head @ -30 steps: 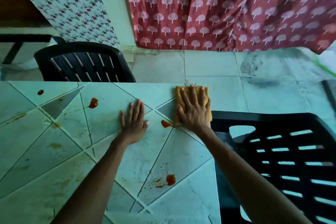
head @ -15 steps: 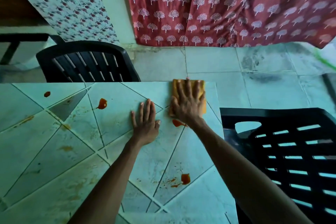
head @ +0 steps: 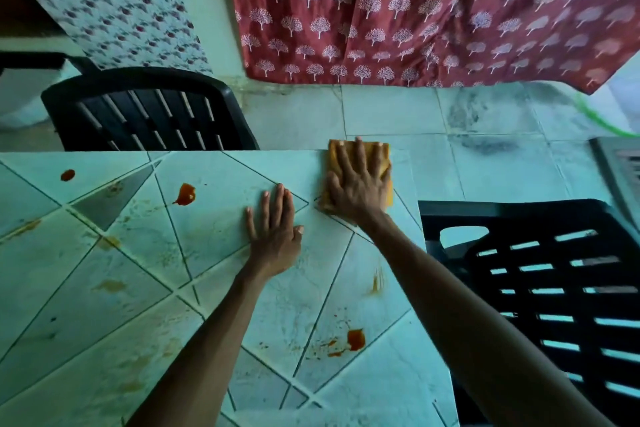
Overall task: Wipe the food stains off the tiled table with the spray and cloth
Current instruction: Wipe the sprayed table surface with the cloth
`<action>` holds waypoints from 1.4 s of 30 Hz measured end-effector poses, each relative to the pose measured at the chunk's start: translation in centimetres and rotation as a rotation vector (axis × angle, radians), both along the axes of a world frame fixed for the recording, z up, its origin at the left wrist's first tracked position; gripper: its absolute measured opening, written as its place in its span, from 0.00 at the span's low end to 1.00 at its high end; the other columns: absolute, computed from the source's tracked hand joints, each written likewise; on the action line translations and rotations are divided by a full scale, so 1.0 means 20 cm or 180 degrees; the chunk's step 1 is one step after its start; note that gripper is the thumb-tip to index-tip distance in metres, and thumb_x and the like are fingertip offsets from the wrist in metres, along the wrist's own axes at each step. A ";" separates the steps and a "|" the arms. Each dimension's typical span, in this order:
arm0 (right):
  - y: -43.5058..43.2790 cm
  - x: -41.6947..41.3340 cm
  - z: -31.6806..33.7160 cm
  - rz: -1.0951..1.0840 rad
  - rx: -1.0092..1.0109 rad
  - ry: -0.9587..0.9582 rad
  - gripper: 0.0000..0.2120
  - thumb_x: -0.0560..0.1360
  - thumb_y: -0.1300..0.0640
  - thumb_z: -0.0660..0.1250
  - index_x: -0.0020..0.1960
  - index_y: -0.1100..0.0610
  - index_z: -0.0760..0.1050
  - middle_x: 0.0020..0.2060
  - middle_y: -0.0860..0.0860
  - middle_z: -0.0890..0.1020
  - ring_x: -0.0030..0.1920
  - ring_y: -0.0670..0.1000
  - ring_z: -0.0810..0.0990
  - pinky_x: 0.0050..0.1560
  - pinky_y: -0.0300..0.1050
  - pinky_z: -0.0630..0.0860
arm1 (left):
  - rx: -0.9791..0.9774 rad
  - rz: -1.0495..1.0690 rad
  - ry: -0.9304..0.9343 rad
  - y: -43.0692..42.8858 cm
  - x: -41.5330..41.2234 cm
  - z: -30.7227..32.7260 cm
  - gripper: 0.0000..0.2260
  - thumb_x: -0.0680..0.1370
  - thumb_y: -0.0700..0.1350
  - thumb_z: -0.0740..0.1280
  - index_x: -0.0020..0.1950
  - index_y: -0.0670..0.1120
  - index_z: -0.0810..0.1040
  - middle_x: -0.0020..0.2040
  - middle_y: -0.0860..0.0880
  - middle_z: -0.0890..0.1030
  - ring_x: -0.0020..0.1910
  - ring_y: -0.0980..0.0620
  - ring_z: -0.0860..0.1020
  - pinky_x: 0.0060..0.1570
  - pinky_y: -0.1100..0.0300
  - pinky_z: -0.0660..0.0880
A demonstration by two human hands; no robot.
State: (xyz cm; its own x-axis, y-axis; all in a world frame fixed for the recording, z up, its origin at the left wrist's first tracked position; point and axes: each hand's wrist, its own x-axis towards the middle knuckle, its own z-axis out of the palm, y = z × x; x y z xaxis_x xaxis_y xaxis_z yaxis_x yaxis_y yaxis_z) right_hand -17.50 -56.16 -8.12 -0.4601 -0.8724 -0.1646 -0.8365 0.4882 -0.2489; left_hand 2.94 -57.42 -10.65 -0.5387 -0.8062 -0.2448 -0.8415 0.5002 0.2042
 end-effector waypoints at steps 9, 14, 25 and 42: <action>0.91 -0.02 -0.01 0.0638 0.0021 0.0222 0.31 0.80 0.34 0.48 0.80 0.37 0.44 0.81 0.46 0.44 0.80 0.59 0.38 0.77 0.65 0.49 | 0.0090 0.0122 0.0097 0.02 -0.03 0.04 0.34 0.83 0.52 0.54 0.79 0.48 0.34 0.77 0.53 0.30 0.77 0.50 0.31 0.70 0.43 0.28; 0.22 -0.22 -0.02 -0.0274 0.0040 0.0091 0.33 0.79 0.34 0.47 0.81 0.40 0.41 0.81 0.49 0.40 0.79 0.61 0.34 0.76 0.70 0.45 | -0.0025 0.0047 0.0019 0.01 -0.01 0.01 0.34 0.77 0.55 0.47 0.80 0.46 0.41 0.80 0.50 0.37 0.79 0.48 0.37 0.72 0.39 0.36; 1.01 0.05 0.01 0.0804 -0.0153 0.0112 0.32 0.79 0.35 0.51 0.80 0.36 0.45 0.81 0.45 0.46 0.81 0.59 0.41 0.77 0.66 0.50 | 0.0179 0.0110 -0.0055 0.01 -0.03 0.03 0.33 0.83 0.52 0.53 0.79 0.48 0.33 0.77 0.53 0.29 0.77 0.50 0.32 0.73 0.40 0.35; 0.85 0.26 -0.01 0.0957 -0.0305 0.0199 0.33 0.77 0.39 0.55 0.80 0.38 0.50 0.82 0.48 0.49 0.81 0.60 0.45 0.75 0.65 0.58 | 0.0048 -0.0005 0.1115 -0.07 0.17 0.12 0.28 0.73 0.42 0.62 0.73 0.37 0.69 0.75 0.41 0.67 0.72 0.42 0.68 0.67 0.42 0.69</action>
State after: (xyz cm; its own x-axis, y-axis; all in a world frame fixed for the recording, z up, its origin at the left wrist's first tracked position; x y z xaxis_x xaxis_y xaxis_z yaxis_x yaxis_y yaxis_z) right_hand -12.38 -39.26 -8.41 -0.1860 -0.9810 -0.0547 -0.9548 0.1936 -0.2255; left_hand 6.43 -58.84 -8.27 -0.5933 -0.8030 -0.0566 -0.7182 0.4963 0.4878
